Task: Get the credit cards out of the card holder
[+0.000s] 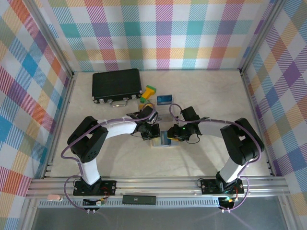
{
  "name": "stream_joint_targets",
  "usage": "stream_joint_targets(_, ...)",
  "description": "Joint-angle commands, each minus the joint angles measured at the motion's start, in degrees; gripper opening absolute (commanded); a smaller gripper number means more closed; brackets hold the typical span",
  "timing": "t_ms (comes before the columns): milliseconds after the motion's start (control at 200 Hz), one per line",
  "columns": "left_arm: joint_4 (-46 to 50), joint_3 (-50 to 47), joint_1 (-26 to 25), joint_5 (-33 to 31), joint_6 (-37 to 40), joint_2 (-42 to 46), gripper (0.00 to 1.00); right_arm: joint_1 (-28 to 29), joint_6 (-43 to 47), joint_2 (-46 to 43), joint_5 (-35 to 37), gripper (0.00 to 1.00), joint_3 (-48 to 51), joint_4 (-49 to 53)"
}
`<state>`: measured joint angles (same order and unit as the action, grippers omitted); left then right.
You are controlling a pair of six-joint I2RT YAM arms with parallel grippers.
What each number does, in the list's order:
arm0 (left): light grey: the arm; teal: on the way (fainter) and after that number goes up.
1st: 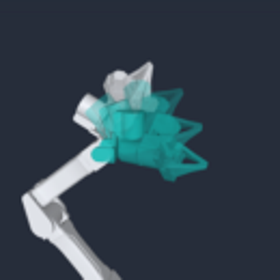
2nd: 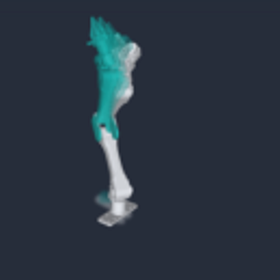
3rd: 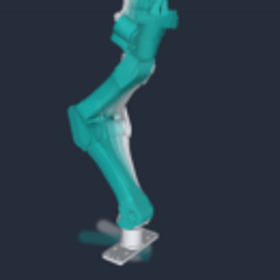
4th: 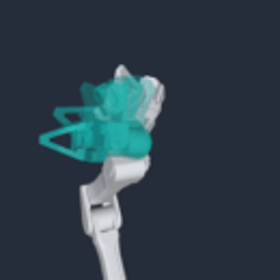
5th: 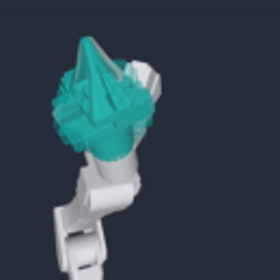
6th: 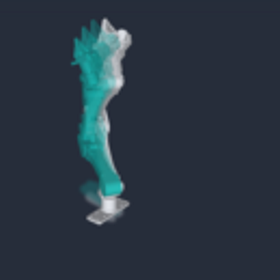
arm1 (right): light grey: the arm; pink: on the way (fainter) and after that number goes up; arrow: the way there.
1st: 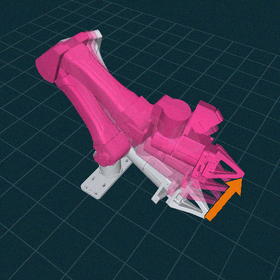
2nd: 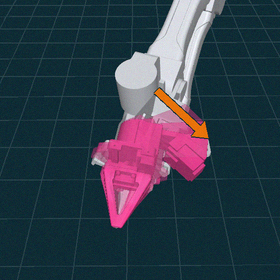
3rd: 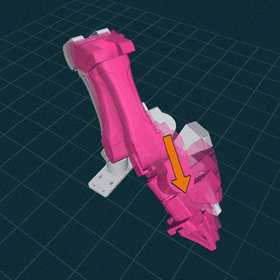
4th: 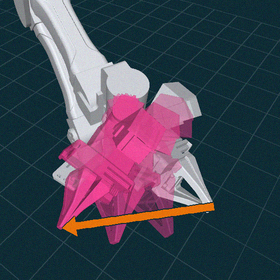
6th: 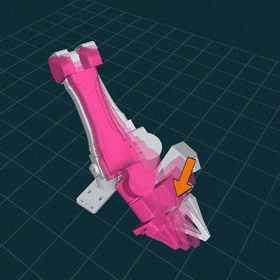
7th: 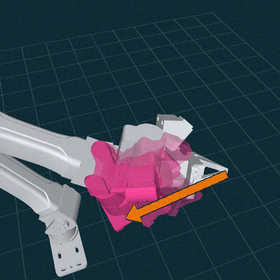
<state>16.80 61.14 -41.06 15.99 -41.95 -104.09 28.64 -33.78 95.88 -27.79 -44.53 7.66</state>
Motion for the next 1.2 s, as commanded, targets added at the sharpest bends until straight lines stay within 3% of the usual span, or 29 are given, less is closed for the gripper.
stream_joint_targets(0, 4.5, -1.0, 0.9, -2.1, 0.3, -1.9, 0.09, -0.2, 0.8, 1.4, -2.4, 0.30, -1.0, -0.2)
stream_joint_targets(115, 4.6, -1.0, 0.9, -2.3, 0.3, -2.1, 0.09, -0.2, 0.9, 1.8, -2.5, 0.26, -1.3, -0.2)
stream_joint_targets(245, 4.6, -1.1, 0.9, -2.4, -0.1, -2.0, 0.09, -0.2, 0.8, 1.2, 0.1, 0.11, -0.4, -0.1)
stream_joint_targets(340, 4.1, -1.4, 0.9, -2.4, -0.6, -1.6, 0.09, -0.3, 1.0, -0.4, 2.7, 0.07, 0.6, 0.3)
stream_joint_targets(540, 3.8, -1.6, 1.0, -2.2, -0.8, -0.6, 0.09, -1.4, -0.1, -6.9, 9.1, 0.03, 4.7, 0.4)
stream_joint_targets(820, 3.9, 1.7, 1.0, -1.8, -0.4, 2.4, 0.13, -2.6, 0.0, -21.9, 11.6, 0.00, 6.3, 1.6)
stream_joint_targets(1005, 1.9, 4.1, 1.6, -2.5, -1.3, 8.4, 0.26, -3.3, -1.3, -27.0, 7.0, 0.00, 5.2, -1.3)
stream_joint_targets(1195, -5.1, 0.9, 3.6, -0.5, -3.7, 17.1, 0.50, -4.7, -5.7, -26.5, 0.8, 0.00, 4.4, -9.8)
